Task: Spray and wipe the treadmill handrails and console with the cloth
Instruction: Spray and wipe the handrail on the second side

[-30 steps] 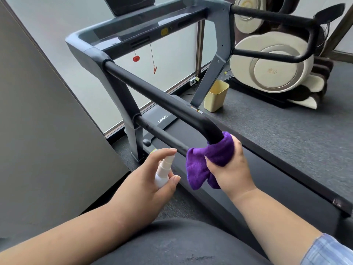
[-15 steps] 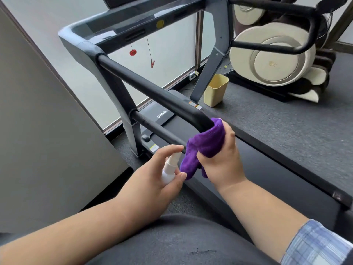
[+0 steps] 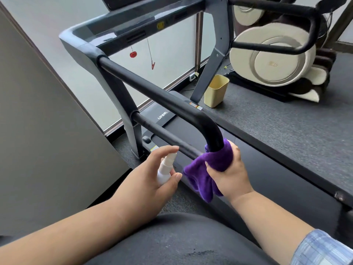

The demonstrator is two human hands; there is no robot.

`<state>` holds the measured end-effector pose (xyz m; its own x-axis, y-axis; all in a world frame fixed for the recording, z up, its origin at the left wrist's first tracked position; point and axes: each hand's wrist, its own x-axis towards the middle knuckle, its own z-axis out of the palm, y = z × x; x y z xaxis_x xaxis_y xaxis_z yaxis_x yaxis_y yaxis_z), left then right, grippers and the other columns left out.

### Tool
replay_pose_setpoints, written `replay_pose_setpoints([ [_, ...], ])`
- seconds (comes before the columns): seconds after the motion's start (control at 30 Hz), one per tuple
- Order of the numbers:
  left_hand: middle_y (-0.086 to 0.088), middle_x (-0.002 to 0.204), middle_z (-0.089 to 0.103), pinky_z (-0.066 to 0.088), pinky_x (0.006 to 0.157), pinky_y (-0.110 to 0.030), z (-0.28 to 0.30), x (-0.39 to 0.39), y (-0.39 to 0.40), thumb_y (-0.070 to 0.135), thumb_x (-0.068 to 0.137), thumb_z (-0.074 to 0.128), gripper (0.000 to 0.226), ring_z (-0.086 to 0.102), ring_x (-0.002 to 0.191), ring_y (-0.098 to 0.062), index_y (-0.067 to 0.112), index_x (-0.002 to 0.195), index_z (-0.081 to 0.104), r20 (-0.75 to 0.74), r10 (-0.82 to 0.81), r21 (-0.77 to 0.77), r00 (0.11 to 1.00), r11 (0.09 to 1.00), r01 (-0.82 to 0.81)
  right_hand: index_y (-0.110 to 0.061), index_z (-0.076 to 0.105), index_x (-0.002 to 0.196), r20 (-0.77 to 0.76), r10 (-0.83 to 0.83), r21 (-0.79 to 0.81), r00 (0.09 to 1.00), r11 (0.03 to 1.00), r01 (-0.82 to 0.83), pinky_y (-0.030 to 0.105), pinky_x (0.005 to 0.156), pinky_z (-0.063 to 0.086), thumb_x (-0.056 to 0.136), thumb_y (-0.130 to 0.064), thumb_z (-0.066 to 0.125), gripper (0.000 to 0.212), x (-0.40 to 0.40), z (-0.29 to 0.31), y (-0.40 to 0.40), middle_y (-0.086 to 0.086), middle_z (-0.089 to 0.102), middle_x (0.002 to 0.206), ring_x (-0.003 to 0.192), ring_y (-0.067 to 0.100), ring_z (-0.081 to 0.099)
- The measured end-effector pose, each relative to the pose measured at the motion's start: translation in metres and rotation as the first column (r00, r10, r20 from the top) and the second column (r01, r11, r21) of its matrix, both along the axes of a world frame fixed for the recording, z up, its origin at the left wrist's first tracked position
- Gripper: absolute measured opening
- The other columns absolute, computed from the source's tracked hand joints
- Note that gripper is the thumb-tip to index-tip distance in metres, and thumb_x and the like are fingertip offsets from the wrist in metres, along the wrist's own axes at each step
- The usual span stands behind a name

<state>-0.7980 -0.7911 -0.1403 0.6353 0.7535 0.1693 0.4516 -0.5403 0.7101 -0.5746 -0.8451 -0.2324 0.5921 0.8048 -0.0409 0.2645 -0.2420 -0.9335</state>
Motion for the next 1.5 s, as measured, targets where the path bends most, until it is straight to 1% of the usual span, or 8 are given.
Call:
replay_pose_setpoints([
  [0.17, 0.016, 0.092, 0.062, 0.05, 0.068, -0.029, -0.001, -0.003, 0.003, 0.044, 0.088, 0.06, 0.05, 0.06, 0.072, -0.011, 0.065, 0.124, 0.033, 0.027, 0.007, -0.004, 1.0, 1.0, -0.007, -0.063, 0.038, 0.128, 0.175, 0.101, 0.024, 0.979, 0.994, -0.107, 0.006, 0.086, 0.042, 0.059, -0.045, 0.069, 0.078, 0.005, 0.064, 0.019, -0.031, 0.057, 0.116, 0.107, -0.012, 0.055],
  [0.33, 0.017, 0.093, 0.063, 0.047, 0.068, -0.026, -0.002, -0.005, 0.005, 0.055, 0.084, 0.055, 0.048, 0.061, 0.073, -0.01, 0.066, 0.125, 0.033, 0.038, 0.031, -0.054, 0.999, 0.998, -0.029, -0.044, 0.035, 0.139, 0.431, 0.168, -0.104, 0.887, 0.985, -0.136, 0.03, 0.09, 0.045, 0.076, -0.033, 0.074, 0.076, -0.007, 0.109, 0.041, -0.009, 0.053, 0.127, 0.11, 0.013, 0.055],
  [0.53, 0.019, 0.095, 0.062, 0.046, 0.068, -0.024, -0.006, -0.01, 0.008, 0.058, 0.083, 0.052, 0.049, 0.061, 0.075, -0.009, 0.067, 0.127, 0.031, 0.053, 0.048, -0.066, 0.997, 0.997, -0.044, -0.031, 0.043, 0.129, 0.637, 0.314, -0.32, 0.704, 0.939, -0.129, 0.034, 0.073, 0.047, 0.083, -0.035, 0.065, 0.051, -0.014, 0.138, 0.073, 0.001, 0.056, 0.111, 0.094, 0.024, 0.06],
  [0.6, 0.019, 0.095, 0.062, 0.045, 0.069, -0.023, -0.006, -0.011, 0.011, 0.057, 0.084, 0.052, 0.048, 0.062, 0.077, -0.008, 0.068, 0.126, 0.031, 0.063, 0.061, -0.067, 0.996, 0.996, -0.057, -0.023, 0.042, 0.129, 0.717, 0.352, -0.388, 0.602, 0.919, -0.075, 0.033, 0.069, 0.043, 0.084, -0.035, 0.065, 0.052, -0.022, 0.142, 0.085, 0.007, 0.056, 0.112, 0.095, 0.029, 0.06],
  [0.8, 0.019, 0.095, 0.062, 0.045, 0.071, -0.022, -0.009, -0.019, 0.02, 0.058, 0.083, 0.051, 0.049, 0.062, 0.078, -0.008, 0.067, 0.127, 0.031, 0.075, 0.101, -0.09, 0.992, 0.992, -0.094, -0.012, 0.035, 0.129, 0.84, 0.376, -0.422, 0.39, 0.906, 0.037, 0.043, 0.076, 0.053, 0.084, -0.047, 0.07, 0.067, -0.05, 0.144, 0.117, 0.015, 0.055, 0.119, 0.105, 0.035, 0.06],
  [0.97, 0.02, 0.095, 0.062, 0.045, 0.07, -0.023, -0.013, -0.031, 0.033, 0.056, 0.085, 0.051, 0.05, 0.062, 0.078, -0.008, 0.068, 0.128, 0.029, 0.075, 0.11, -0.101, 0.991, 0.99, -0.102, -0.011, 0.036, 0.127, 0.87, 0.355, -0.399, 0.342, 0.914, 0.066, 0.04, 0.068, 0.05, 0.077, -0.077, 0.06, 0.087, -0.063, 0.144, 0.144, 0.015, 0.056, 0.114, 0.102, 0.035, 0.062],
  [1.13, 0.02, 0.095, 0.062, 0.043, 0.069, -0.021, -0.018, -0.043, 0.053, 0.053, 0.087, 0.054, 0.049, 0.061, 0.078, -0.007, 0.066, 0.128, 0.031, 0.097, 0.121, -0.103, 0.988, 0.988, -0.111, -0.012, 0.04, 0.121, 0.885, 0.338, -0.382, 0.32, 0.92, 0.085, 0.038, 0.061, 0.037, 0.082, -0.075, 0.055, 0.076, -0.077, 0.141, 0.178, 0.015, 0.057, 0.111, 0.1, 0.034, 0.063],
  [1.5, 0.018, 0.095, 0.062, 0.045, 0.069, -0.021, -0.014, -0.091, 0.141, 0.054, 0.086, 0.054, 0.048, 0.06, 0.073, -0.008, 0.067, 0.127, 0.032, 0.166, 0.11, -0.156, 0.98, 0.984, -0.084, -0.01, 0.042, 0.122, 0.878, 0.332, -0.389, 0.345, 0.915, 0.108, 0.04, 0.071, 0.047, 0.089, -0.066, 0.055, 0.066, -0.119, 0.143, 0.27, 0.016, 0.058, 0.117, 0.105, 0.035, 0.062],
])
